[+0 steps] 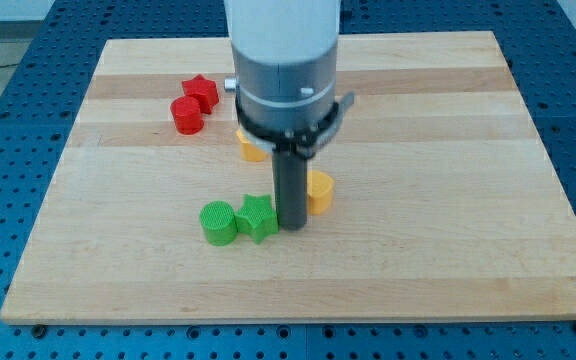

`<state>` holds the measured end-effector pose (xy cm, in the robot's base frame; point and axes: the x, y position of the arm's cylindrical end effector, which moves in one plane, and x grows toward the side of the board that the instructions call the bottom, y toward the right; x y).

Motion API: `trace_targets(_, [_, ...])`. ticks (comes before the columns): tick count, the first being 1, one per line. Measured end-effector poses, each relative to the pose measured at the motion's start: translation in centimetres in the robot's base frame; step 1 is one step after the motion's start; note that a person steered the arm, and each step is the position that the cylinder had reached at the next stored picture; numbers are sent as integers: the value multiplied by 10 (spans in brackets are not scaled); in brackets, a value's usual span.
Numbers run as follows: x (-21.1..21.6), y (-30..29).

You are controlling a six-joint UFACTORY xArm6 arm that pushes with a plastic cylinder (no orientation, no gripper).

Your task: Push the yellow heart close to the yellow hexagon

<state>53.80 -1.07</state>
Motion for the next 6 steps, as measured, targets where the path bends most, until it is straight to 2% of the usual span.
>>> trace_targets(1, [28,8])
trace_targets(2, [23,19])
trace_targets(3, [-9,53])
trace_targets(4, [-43,36])
trace_targets(6, [-83,-4])
